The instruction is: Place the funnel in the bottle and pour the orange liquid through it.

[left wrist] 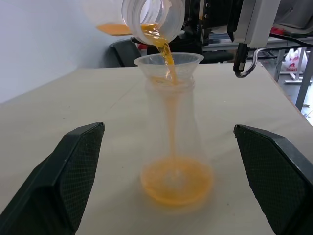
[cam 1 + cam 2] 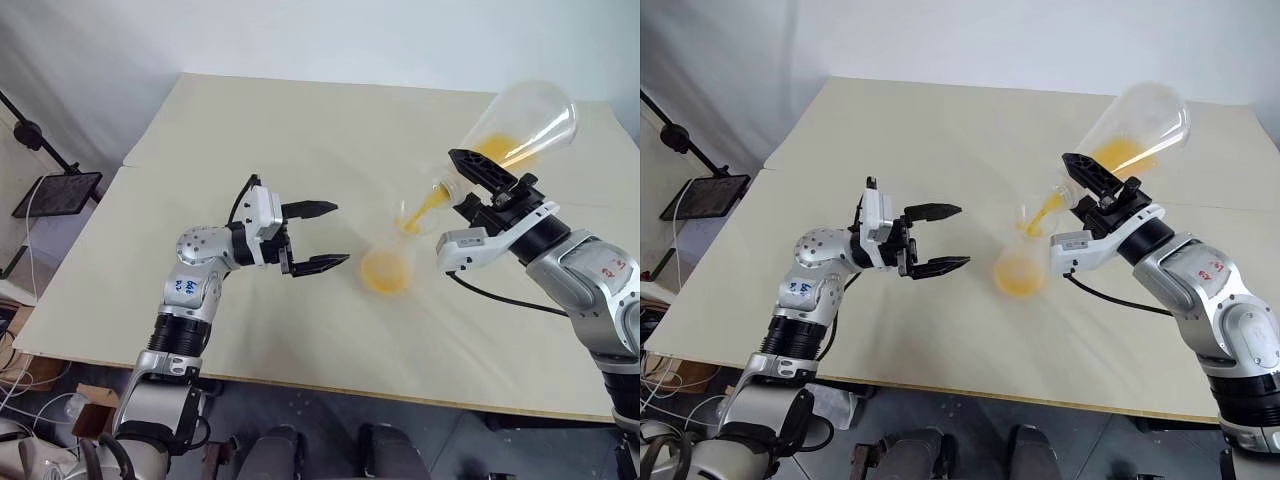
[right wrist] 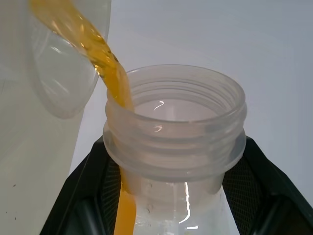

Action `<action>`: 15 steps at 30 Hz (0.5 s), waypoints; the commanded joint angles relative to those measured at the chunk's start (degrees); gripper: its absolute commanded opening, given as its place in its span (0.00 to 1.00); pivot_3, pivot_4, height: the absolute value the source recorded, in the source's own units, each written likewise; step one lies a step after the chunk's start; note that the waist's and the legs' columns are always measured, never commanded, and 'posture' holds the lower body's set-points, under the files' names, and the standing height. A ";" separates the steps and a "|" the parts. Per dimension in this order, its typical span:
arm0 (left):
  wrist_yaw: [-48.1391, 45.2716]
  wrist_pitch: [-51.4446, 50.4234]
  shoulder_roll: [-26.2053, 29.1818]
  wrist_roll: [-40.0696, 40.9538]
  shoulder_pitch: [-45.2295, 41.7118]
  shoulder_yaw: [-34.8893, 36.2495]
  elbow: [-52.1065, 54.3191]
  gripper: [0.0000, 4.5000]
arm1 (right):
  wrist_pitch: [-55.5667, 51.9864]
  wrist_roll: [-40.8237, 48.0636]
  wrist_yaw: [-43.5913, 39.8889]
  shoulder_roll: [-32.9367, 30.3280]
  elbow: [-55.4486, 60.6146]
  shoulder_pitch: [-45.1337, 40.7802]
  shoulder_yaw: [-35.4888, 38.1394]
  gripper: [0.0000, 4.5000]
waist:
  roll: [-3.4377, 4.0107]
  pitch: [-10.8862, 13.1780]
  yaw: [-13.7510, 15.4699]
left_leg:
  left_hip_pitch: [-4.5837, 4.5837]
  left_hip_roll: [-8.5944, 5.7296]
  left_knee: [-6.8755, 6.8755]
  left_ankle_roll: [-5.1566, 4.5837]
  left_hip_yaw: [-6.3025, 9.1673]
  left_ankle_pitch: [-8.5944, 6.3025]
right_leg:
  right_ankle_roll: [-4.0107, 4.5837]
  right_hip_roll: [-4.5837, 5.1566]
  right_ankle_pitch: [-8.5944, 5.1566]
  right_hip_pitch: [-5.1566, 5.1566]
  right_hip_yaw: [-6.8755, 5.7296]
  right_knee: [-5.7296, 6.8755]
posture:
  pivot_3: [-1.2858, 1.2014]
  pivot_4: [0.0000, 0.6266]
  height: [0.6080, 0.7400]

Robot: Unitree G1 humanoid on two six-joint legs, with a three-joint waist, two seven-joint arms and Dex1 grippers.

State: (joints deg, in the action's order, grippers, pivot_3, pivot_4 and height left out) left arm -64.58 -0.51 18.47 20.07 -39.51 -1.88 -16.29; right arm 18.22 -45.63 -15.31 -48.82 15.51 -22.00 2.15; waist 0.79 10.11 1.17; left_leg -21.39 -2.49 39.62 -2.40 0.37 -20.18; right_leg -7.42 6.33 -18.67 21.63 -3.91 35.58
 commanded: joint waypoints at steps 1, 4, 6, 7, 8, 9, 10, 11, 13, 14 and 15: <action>0.07 1.14 -0.21 0.34 -1.23 0.02 0.93 1.00 | 0.12 -0.26 1.80 -1.40 1.14 -1.01 2.56 0.54 | 0.00 0.00 0.00 | 0.00 0.00 0.00 0.00 0.00 0.00 | 0.00 0.00 0.00 0.00 0.00 0.00 | 0.52 0.24 1.00; 0.06 1.15 -0.25 0.34 -1.26 0.01 0.91 1.00 | 0.35 -0.55 2.28 -1.71 1.08 -1.00 2.69 0.54 | 0.00 0.00 -0.01 | 0.00 0.00 0.00 0.00 0.00 0.00 | 0.00 0.00 0.00 0.00 0.01 0.00 | 0.52 0.24 1.00; 0.03 1.18 -0.26 0.35 -1.34 0.04 0.82 1.00 | 0.44 -0.72 2.59 -1.97 0.94 -1.05 2.74 0.54 | 0.00 0.00 -0.02 | 0.00 0.00 0.00 0.00 0.00 0.00 | 0.00 0.00 0.00 0.00 0.01 0.00 | 0.52 0.24 1.00; 0.03 1.18 -0.27 0.36 -1.37 0.05 0.79 1.00 | 0.58 -0.85 2.73 -2.16 0.89 -1.02 2.74 0.54 | 0.00 0.00 -0.01 | 0.00 0.00 0.00 0.00 0.00 0.00 | 0.00 0.00 0.00 0.00 0.01 0.00 | 0.52 0.24 1.00; 0.05 1.18 -0.29 0.37 -1.40 0.05 0.79 1.00 | 0.57 -0.87 2.80 -2.25 0.83 -0.97 2.76 0.54 | 0.00 0.00 0.00 | 0.00 0.00 0.00 0.00 0.00 0.00 | 0.00 0.00 0.00 0.00 0.01 0.00 | 0.52 0.24 1.00; 0.06 1.20 -0.31 0.35 -1.41 0.04 0.79 1.00 | 0.68 -0.99 2.93 -2.45 0.79 -0.89 2.75 0.54 | 0.00 0.00 0.00 | 0.00 0.00 0.00 0.00 0.00 0.00 | 0.00 0.00 0.00 0.00 0.01 0.00 | 0.52 0.24 1.00; 0.07 1.22 -0.32 0.35 -1.42 0.03 0.80 1.00 | 0.66 -1.03 3.06 -2.57 0.78 -0.82 2.74 0.54 | 0.00 0.00 0.00 | 0.00 0.00 0.00 0.00 0.00 0.00 | 0.00 0.00 0.00 0.00 0.01 0.00 | 0.52 0.24 1.00; 0.07 1.20 -0.33 0.36 -1.43 0.03 0.83 1.00 | 0.44 -0.91 3.05 -2.55 0.74 -0.75 2.76 0.54 | 0.00 0.00 0.00 | 0.00 0.00 0.00 0.00 0.00 0.00 | 0.00 0.00 0.00 0.00 0.01 0.00 | 0.52 0.24 1.00; 0.09 1.17 -0.35 0.36 -1.44 0.02 0.89 1.00 | 0.43 -0.94 3.26 -2.74 0.72 -0.62 2.75 0.54 | 0.00 0.00 -0.01 | 0.00 0.00 0.00 0.00 0.00 0.00 | 0.00 0.00 0.00 0.00 0.01 0.01 | 0.52 0.24 1.00; 0.09 1.16 -0.35 0.36 -1.44 0.02 0.91 1.00 | 0.45 -1.00 3.39 -2.82 0.72 -0.56 2.78 0.54 | 0.00 0.00 -0.02 | 0.00 0.00 0.00 0.00 0.00 0.00 | 0.00 0.00 0.00 0.00 0.01 0.00 | 0.52 0.24 1.00; 0.12 1.15 -0.36 0.35 -1.44 0.02 0.92 1.00 | 0.54 -1.16 3.56 -2.95 0.76 -0.51 2.80 0.54 | 0.00 0.00 -0.02 | 0.00 0.00 0.00 0.00 -0.01 0.00 | 0.00 0.00 0.00 0.00 0.01 0.00 | 0.52 0.24 1.00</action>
State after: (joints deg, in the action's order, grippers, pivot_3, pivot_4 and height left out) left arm -64.58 -0.44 18.24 20.07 -39.59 -1.88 -16.32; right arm 18.73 -46.75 -13.16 -50.63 15.24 -21.99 2.15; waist 0.79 10.11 1.15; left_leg -21.39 -2.49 39.63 -2.40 0.36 -20.18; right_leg -7.42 6.32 -18.67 21.63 -3.90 35.59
